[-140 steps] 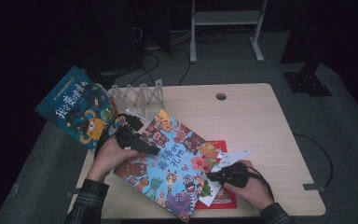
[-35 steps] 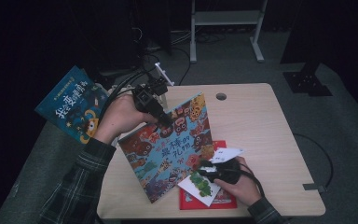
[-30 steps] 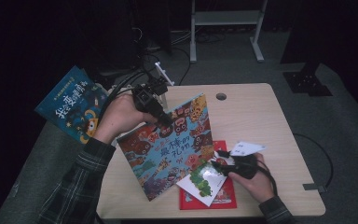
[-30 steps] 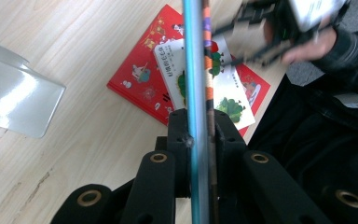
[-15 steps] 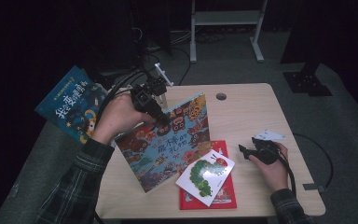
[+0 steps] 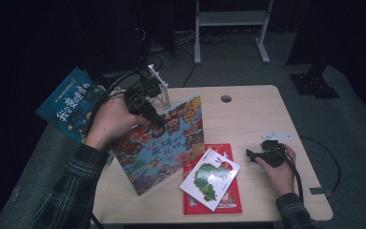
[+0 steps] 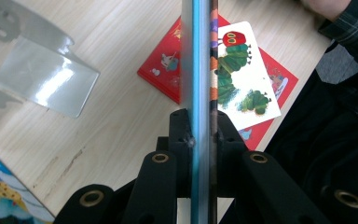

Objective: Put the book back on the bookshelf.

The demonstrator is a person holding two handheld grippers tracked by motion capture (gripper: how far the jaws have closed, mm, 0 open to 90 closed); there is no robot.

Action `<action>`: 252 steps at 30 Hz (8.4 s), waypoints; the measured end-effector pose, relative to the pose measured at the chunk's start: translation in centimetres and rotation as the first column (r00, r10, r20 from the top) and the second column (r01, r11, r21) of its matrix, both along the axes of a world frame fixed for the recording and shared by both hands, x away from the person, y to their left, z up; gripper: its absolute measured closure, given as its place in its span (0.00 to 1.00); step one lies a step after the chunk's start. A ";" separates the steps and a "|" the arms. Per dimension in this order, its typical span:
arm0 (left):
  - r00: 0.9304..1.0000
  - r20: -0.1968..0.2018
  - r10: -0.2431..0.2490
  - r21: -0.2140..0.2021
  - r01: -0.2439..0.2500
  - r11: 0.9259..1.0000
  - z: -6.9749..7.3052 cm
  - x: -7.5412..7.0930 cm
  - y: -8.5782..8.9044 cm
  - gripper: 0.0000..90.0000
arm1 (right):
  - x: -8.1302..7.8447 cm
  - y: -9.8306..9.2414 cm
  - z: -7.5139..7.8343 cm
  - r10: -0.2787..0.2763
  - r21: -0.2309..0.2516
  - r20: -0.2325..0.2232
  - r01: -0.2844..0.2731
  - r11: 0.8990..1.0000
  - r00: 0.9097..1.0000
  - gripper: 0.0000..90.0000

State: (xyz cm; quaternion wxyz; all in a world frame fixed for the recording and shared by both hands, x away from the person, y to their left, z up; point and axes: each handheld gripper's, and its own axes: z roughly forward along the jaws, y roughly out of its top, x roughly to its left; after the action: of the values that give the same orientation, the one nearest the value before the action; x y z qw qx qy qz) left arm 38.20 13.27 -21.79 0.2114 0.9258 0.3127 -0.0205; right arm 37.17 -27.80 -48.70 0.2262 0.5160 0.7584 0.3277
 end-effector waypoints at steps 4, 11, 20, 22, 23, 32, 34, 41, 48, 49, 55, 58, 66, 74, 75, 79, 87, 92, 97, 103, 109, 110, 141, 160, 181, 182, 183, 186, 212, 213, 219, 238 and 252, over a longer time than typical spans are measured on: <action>0.999 -0.006 0.031 -0.005 -0.031 1.000 0.2 0.0 1.3 0.90 | 0.1 0.0 0.0 -0.011 -0.003 -0.006 0.011 1.000 1.000 0.15; 0.997 -0.005 0.082 -0.003 -0.082 0.997 0.4 -0.1 3.1 0.90 | 0.1 0.0 0.0 -0.014 -0.003 -0.006 0.014 1.000 1.000 0.15; 0.990 -0.016 0.139 -0.008 -0.139 0.990 0.3 -0.2 5.9 0.90 | 0.1 0.0 0.0 -0.018 -0.005 -0.004 0.018 1.000 1.000 0.15; 0.988 -0.017 0.155 -0.012 -0.155 0.988 0.3 -0.2 6.7 0.90 | 0.1 0.0 0.0 -0.020 -0.006 -0.004 0.020 1.000 1.000 0.15; 0.986 -0.018 0.165 -0.013 -0.166 0.986 0.4 -0.3 7.1 0.90 | 0.1 0.0 0.0 -0.020 -0.006 -0.004 0.020 1.000 1.000 0.15; 0.967 -0.020 0.253 -0.009 -0.253 0.967 0.4 -0.5 10.5 0.90 | 0.1 -0.1 0.0 -0.026 -0.005 -0.002 0.026 1.000 1.000 0.15; 0.962 -0.022 0.272 -0.011 -0.272 0.962 0.5 -0.6 11.3 0.90 | 0.1 -0.1 0.0 -0.029 -0.005 -0.002 0.029 1.000 1.000 0.15; 0.945 -0.030 0.327 -0.008 -0.327 0.945 0.3 -0.7 13.8 0.90 | 0.1 -0.1 0.0 -0.037 -0.005 -0.001 0.037 0.999 0.999 0.15; 0.913 -0.042 0.405 -0.009 -0.406 0.914 0.0 -0.5 16.8 0.90 | 0.2 -0.2 0.0 -0.048 -0.006 -0.004 0.048 0.999 0.999 0.15; 0.908 -0.041 0.417 -0.011 -0.418 0.908 0.0 -0.5 17.2 0.90 | 0.2 -0.2 0.0 -0.049 -0.005 -0.004 0.049 0.999 0.999 0.15; 0.871 -0.047 0.490 -0.010 -0.490 0.871 -0.1 -0.2 19.2 0.91 | 0.2 -0.2 0.0 -0.057 -0.003 -0.005 0.057 0.998 0.998 0.15; 0.851 -0.044 0.523 0.000 -0.524 0.852 -0.1 0.0 20.0 0.90 | 0.2 -0.2 0.0 -0.060 -0.003 -0.005 0.060 0.998 0.998 0.15; 0.800 -0.060 0.597 -0.012 -0.599 0.801 -0.4 0.7 22.0 0.90 | 0.2 -0.2 0.0 -0.062 -0.003 -0.004 0.062 0.998 0.998 0.15; 0.763 -0.061 0.644 0.002 -0.645 0.764 -0.3 1.4 23.0 0.90 | 0.2 -0.2 0.0 -0.064 -0.004 -0.004 0.064 0.998 0.998 0.15; 0.756 -0.059 0.652 -0.002 -0.653 0.757 -0.2 1.5 23.2 0.90 | 0.2 -0.2 0.0 -0.065 -0.003 -0.004 0.065 0.998 0.998 0.15; 0.738 -0.055 0.673 -0.021 -0.675 0.738 0.0 1.8 23.8 0.90 | 0.2 -0.2 0.0 -0.064 -0.003 -0.004 0.064 0.998 0.998 0.15; 0.714 -0.043 0.699 -0.057 -0.700 0.712 0.0 3.1 23.8 0.91 | 0.2 -0.3 0.0 -0.064 -0.005 -0.004 0.064 0.998 0.998 0.15; 0.702 -0.042 0.711 -0.072 -0.712 0.698 -0.4 4.1 23.6 0.91 | 0.2 -0.3 0.0 -0.063 -0.005 -0.004 0.063 0.998 0.998 0.15; 0.690 -0.028 0.723 -0.086 -0.723 0.686 -0.4 4.7 23.3 0.91 | 0.2 -0.3 0.0 -0.064 -0.004 -0.005 0.064 0.998 0.998 0.15; 0.686 -0.021 0.727 -0.089 -0.726 0.682 -0.6 5.0 22.8 0.91 | 0.2 -0.2 0.0 -0.065 -0.004 -0.005 0.065 0.998 0.998 0.15; 0.683 -0.018 0.730 -0.093 -0.728 0.679 -1.2 5.5 22.5 0.91 | 0.2 -0.2 0.0 -0.065 -0.004 -0.005 0.065 0.998 0.998 0.15; 0.681 -0.017 0.732 -0.096 -0.730 0.677 -1.3 5.5 22.5 0.91 | 0.2 -0.2 0.0 -0.065 -0.004 -0.005 0.065 0.998 0.998 0.15; 0.655 0.008 0.755 -0.083 -0.752 0.654 -3.4 6.3 22.4 0.88 | 0.2 -0.2 0.0 -0.067 -0.005 -0.003 0.067 0.998 0.998 0.15; 0.680 0.062 0.730 0.002 -0.732 0.681 -3.4 6.1 22.7 0.74 | 0.2 -0.2 0.0 -0.069 -0.005 -0.003 0.069 0.998 0.998 0.15; 0.650 0.114 0.751 0.049 -0.759 0.649 -3.5 5.7 23.7 0.66 | 0.2 -0.2 0.0 -0.070 -0.004 -0.005 0.070 0.998 0.998 0.15; 0.651 0.115 0.751 0.050 -0.758 0.650 -3.5 5.7 23.7 0.66 | 0.2 -0.2 0.0 -0.070 -0.004 -0.005 0.070 0.998 0.998 0.15; 0.649 0.121 0.751 0.055 -0.760 0.648 -3.5 5.7 23.7 0.66 | 0.2 -0.2 0.0 -0.070 -0.004 -0.005 0.070 0.998 0.998 0.15; 0.647 0.129 0.752 0.060 -0.762 0.645 -3.5 5.7 23.7 0.65 | 0.2 -0.2 0.0 -0.070 -0.004 -0.004 0.070 0.998 0.998 0.15; 0.743 0.103 0.661 -0.025 -0.662 0.749 -2.8 5.4 19.8 0.85 | 0.2 -0.2 0.0 -0.068 -0.006 -0.003 0.068 0.998 0.998 0.15; 0.751 0.094 0.654 -0.031 -0.654 0.756 -3.0 5.4 19.5 0.88 | 0.2 -0.2 0.0 -0.069 -0.005 -0.003 0.069 0.998 0.998 0.15; 0.789 0.064 0.612 -0.048 -0.610 0.791 -4.1 5.1 17.5 1.00 | 0.2 -0.2 0.0 -0.069 -0.004 -0.004 0.069 0.998 0.998 0.15; 0.877 0.072 0.474 -0.131 -0.463 0.877 -7.4 2.0 11.2 1.00 | 0.2 -0.2 0.0 -0.070 -0.005 -0.005 0.070 0.998 0.998 0.15; 0.927 0.053 0.371 -0.112 -0.364 0.925 -11.8 0.0 6.7 1.00 | 0.2 -0.2 0.0 -0.071 -0.004 -0.005 0.071 0.997 0.997 0.15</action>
State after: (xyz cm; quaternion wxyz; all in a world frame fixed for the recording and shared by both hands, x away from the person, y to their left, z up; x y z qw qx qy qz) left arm 38.19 19.97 -33.56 0.2688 0.8391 0.4714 0.0377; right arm 37.32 -28.05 -48.72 0.2369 0.5431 0.7408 0.3165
